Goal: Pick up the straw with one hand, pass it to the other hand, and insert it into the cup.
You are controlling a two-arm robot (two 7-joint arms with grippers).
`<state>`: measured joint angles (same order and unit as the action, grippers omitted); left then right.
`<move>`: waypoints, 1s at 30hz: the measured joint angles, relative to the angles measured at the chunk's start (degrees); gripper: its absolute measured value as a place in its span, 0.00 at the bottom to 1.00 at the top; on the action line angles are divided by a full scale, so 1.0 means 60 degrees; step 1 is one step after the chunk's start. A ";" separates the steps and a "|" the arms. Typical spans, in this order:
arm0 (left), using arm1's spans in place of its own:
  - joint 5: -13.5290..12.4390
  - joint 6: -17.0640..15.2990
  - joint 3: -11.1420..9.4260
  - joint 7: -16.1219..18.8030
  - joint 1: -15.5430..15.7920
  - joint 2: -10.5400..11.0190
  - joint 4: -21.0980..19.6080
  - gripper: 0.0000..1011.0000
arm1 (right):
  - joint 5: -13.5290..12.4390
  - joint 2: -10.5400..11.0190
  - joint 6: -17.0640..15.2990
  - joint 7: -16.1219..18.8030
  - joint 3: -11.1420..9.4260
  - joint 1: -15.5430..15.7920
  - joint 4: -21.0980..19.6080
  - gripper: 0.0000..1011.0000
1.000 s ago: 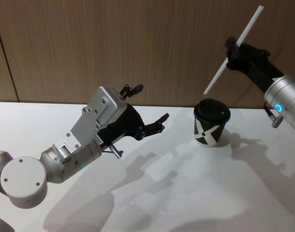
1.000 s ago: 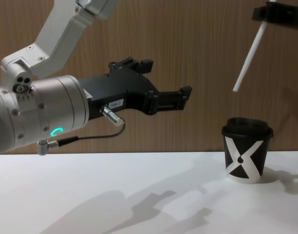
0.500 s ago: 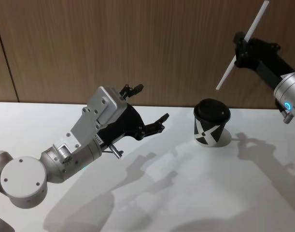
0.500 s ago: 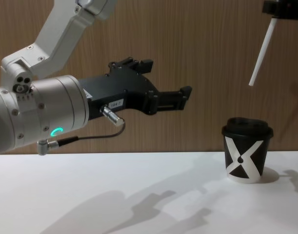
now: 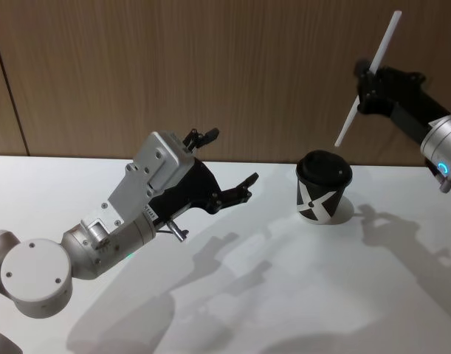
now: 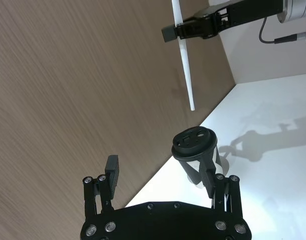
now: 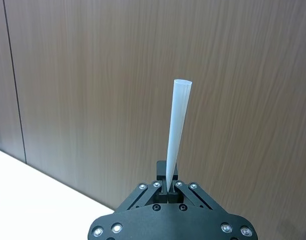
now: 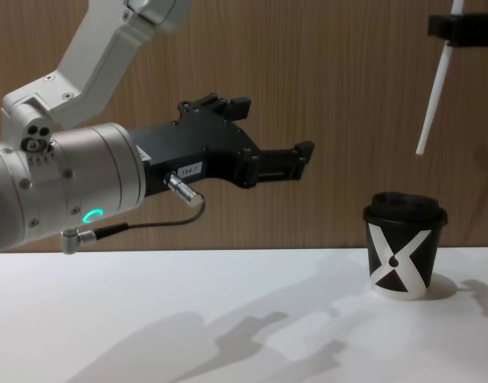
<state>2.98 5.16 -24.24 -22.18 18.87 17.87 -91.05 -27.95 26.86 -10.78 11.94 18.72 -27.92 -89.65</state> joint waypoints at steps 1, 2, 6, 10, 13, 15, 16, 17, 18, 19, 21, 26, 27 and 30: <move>0.0000 0.0000 0.0000 0.0000 0.0000 -0.0001 0.0000 0.99 | 0.0010 0.0010 -0.0013 0.0019 0.0006 -0.0005 0.0014 0.00; 0.0000 0.0000 0.0000 0.0000 0.0000 0.0000 0.0000 0.99 | 0.0038 0.0032 -0.0030 0.0065 0.0022 -0.0011 0.0036 0.00; -0.0001 0.0000 0.0000 0.0000 0.0000 0.0000 0.0000 0.99 | 0.0097 0.0062 -0.0077 0.0163 0.0049 -0.0038 0.0110 0.00; -0.0001 0.0000 0.0001 0.0000 0.0000 0.0000 0.0000 0.99 | 0.0163 0.0067 -0.0104 0.0273 0.0085 -0.0081 0.0242 0.00; 0.0000 0.0000 0.0000 0.0000 0.0000 0.0000 0.0000 0.99 | 0.0201 0.0060 -0.0109 0.0338 0.0108 -0.0120 0.0345 0.00; 0.0000 0.0000 0.0000 0.0000 0.0001 0.0000 0.0000 0.99 | 0.0223 0.0050 -0.0109 0.0369 0.0116 -0.0140 0.0398 0.00; 0.0000 0.0000 0.0000 0.0000 0.0000 0.0000 0.0000 0.99 | 0.0240 0.0035 -0.0109 0.0394 0.0126 -0.0162 0.0452 0.00; 0.0000 0.0000 0.0000 0.0000 0.0001 0.0000 0.0000 0.99 | 0.0251 0.0028 -0.0108 0.0415 0.0132 -0.0173 0.0482 0.00; -0.0001 0.0000 0.0000 0.0000 0.0000 0.0000 0.0000 0.99 | 0.0261 0.0021 -0.0106 0.0428 0.0138 -0.0186 0.0514 0.00; -0.0001 0.0000 0.0000 0.0000 0.0000 0.0000 0.0000 0.99 | 0.0286 -0.0001 -0.0101 0.0453 0.0152 -0.0215 0.0594 0.00; 0.0000 0.0000 0.0000 0.0000 0.0001 0.0000 0.0000 0.99 | 0.0306 -0.0018 -0.0095 0.0478 0.0158 -0.0238 0.0659 0.00; 0.0000 0.0000 0.0000 0.0000 0.0000 0.0000 0.0000 0.99 | 0.0382 -0.0088 -0.0047 0.0558 0.0189 -0.0325 0.0896 0.00; 0.0000 0.0000 0.0000 0.0000 0.0001 0.0000 0.0000 0.99 | 0.0401 -0.0104 -0.0032 0.0575 0.0193 -0.0345 0.0976 0.00; 0.0000 0.0000 0.0000 0.0000 0.0000 0.0000 0.0000 0.99 | 0.0448 -0.0142 -0.0008 0.0601 0.0198 -0.0386 0.1112 0.00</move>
<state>2.98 5.16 -24.25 -22.18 18.87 17.87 -91.05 -25.26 26.00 -10.83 15.55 19.91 -30.24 -82.98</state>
